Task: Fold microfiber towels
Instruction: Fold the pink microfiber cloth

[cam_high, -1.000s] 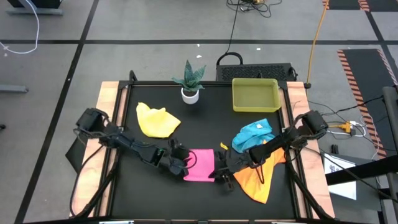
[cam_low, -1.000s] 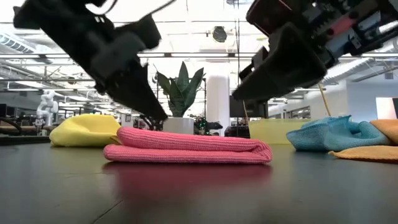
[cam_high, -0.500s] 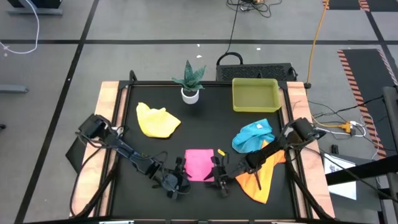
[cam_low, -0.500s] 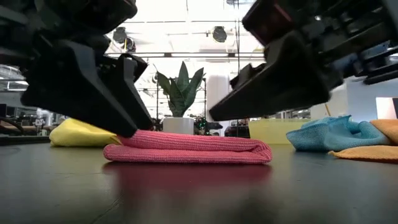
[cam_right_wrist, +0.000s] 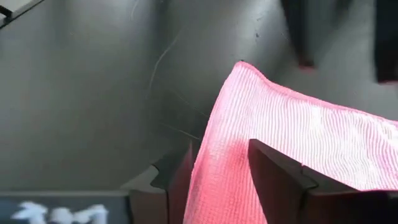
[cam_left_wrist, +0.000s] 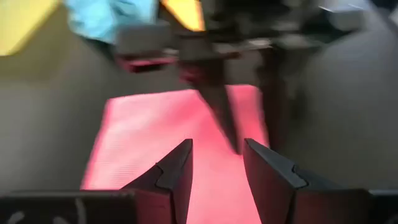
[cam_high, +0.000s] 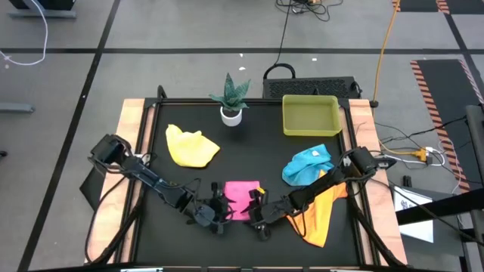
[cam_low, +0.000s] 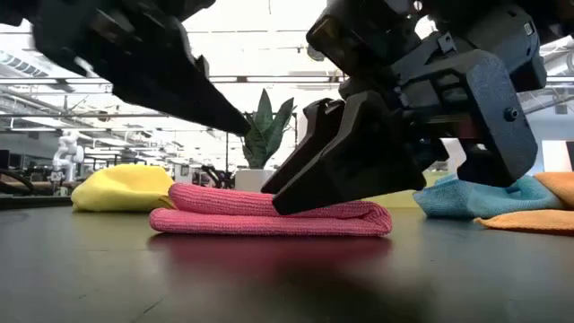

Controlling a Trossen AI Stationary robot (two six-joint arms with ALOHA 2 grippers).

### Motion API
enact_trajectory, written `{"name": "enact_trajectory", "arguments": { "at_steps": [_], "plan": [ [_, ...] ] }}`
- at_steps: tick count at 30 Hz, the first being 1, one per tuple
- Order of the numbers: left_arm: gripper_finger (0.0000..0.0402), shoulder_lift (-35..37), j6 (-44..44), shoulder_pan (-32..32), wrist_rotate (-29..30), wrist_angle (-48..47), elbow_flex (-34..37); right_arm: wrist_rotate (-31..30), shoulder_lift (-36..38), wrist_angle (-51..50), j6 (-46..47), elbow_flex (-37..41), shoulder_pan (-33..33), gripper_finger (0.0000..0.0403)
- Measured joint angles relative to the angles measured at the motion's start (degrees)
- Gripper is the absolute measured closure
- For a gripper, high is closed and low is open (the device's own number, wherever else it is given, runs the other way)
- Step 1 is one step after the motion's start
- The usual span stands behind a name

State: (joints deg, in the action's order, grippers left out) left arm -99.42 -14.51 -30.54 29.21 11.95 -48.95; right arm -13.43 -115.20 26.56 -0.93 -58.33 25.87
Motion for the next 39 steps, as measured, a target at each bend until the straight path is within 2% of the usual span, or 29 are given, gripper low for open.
{"name": "enact_trajectory", "arguments": {
  "at_steps": [4, 9, 13, 15, 21, 24, 29, 34, 36, 39],
  "plan": [
    [0.0259, 0.00, -4.03, 2.56, 1.39, -2.01, 0.00, 0.07, -1.06, -0.22, -1.06, -0.02, 0.00, 0.0286],
    [0.0259, 0.00, -8.20, 6.02, 1.63, -9.19, 0.00, 0.20, -2.53, -0.28, -2.28, -0.13, -0.04, 0.0333],
    [0.0259, -0.02, -10.96, 7.47, 0.50, -15.04, 0.02, 0.21, -1.79, -2.02, -2.81, -0.12, 0.16, 0.0386],
    [0.0259, -0.02, -11.78, 7.45, 0.46, -16.30, 0.02, 1.21, -0.49, -3.75, -3.51, -0.01, 0.47, 0.0396],
    [0.0259, -0.02, -14.58, 5.41, -0.42, -16.20, 0.02, 6.28, 5.78, -12.64, -2.83, 0.07, 0.88, 0.0396],
    [0.0259, -0.04, -16.18, 3.63, 1.99, -15.38, 0.02, 5.85, 8.35, -16.79, -2.81, 0.09, 0.98, 0.0399],
    [0.0259, -0.04, -15.86, 0.59, 7.61, -10.98, 0.02, 4.64, 8.91, -17.35, -2.80, 0.44, 0.38, 0.0392],
    [0.0259, -0.05, -12.98, -0.69, 8.05, -9.03, 0.02, 6.18, 7.03, -9.13, -2.76, 3.99, 0.07, 0.0368],
    [0.0259, -0.07, -9.85, -1.02, 6.30, -8.43, 0.03, 9.06, 6.80, -5.32, -1.46, 5.35, 0.07, 0.0348],
    [0.0259, -0.07, -3.20, -1.55, 1.79, -5.67, 0.04, 9.28, 7.45, -3.69, 0.53, 6.35, 0.13, 0.0310]
  ]
}}
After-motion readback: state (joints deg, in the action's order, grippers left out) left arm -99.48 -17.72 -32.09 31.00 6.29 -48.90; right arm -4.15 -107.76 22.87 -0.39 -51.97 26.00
